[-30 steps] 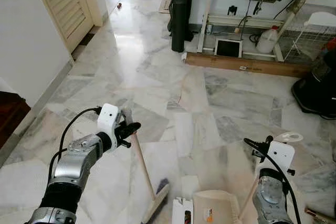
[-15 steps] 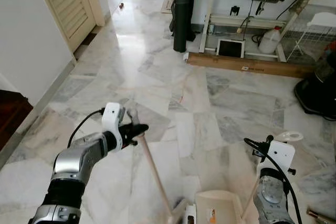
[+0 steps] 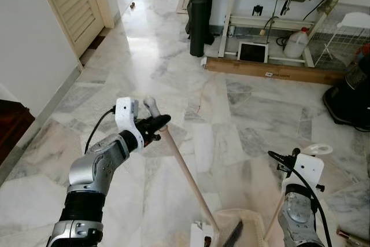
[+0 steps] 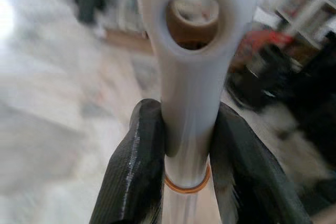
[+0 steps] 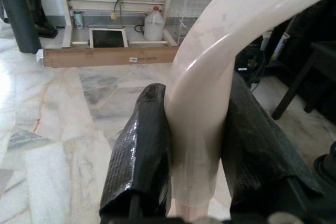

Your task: Sweep floor

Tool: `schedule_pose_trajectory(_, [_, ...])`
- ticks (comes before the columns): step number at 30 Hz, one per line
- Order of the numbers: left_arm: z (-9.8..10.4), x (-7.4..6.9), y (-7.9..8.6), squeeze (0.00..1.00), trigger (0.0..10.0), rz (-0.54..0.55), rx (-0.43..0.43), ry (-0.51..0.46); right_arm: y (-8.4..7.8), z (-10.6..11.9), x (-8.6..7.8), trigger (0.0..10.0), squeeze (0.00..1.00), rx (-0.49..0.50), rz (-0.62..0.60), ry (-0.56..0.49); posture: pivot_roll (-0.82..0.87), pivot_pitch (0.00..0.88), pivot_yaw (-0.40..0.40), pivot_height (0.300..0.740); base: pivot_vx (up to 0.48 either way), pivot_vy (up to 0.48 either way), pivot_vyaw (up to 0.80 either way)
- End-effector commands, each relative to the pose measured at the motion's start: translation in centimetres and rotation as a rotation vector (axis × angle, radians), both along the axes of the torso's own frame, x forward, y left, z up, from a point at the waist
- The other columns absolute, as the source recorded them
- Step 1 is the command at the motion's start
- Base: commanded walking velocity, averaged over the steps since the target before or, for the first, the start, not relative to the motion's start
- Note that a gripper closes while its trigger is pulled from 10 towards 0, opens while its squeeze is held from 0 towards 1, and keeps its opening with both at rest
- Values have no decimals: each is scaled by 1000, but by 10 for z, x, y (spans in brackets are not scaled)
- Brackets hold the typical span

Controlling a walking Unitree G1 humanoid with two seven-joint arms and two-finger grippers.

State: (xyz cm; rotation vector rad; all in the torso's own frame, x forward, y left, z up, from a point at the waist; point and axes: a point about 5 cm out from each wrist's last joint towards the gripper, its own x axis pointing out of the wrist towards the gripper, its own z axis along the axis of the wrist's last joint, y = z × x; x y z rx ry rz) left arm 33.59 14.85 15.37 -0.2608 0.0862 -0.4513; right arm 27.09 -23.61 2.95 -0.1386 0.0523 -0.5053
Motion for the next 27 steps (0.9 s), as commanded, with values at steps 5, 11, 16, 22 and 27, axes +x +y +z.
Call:
schedule_pose_trajectory(5, [-9, -5, 22, 0, 10000, 199, 175, -130, -1, 2, -3, 10000, 0, 1, 11, -28, 178, 96, 1, 740, 0, 0, 0])
schedule_pose_trajectory(11, [-23, -12, 27, 0, 10000, 252, 252, -174, -5, 3, -4, 10000, 0, -7, 3, -37, 174, 96, 0, 740, 0, 0, 0])
schedule_pose_trajectory(16, [-33, -18, 36, 0, 10000, 365, 376, -252, -7, 8, -4, 10000, 0, -23, 20, -74, 169, 80, -5, 740, 0, 0, 0])
schedule_pose_trajectory(22, [-47, -21, 30, 0, 10000, 326, 404, -241, -9, 11, -3, 10000, 0, -30, 28, -84, 157, 61, -7, 740, 0, 0, 0])
schedule_pose_trajectory(27, [-49, -21, 28, 0, 10000, 346, 379, -261, -12, 14, -3, 10000, 0, -35, 28, -94, 154, 55, -11, 740, 0, 0, 0])
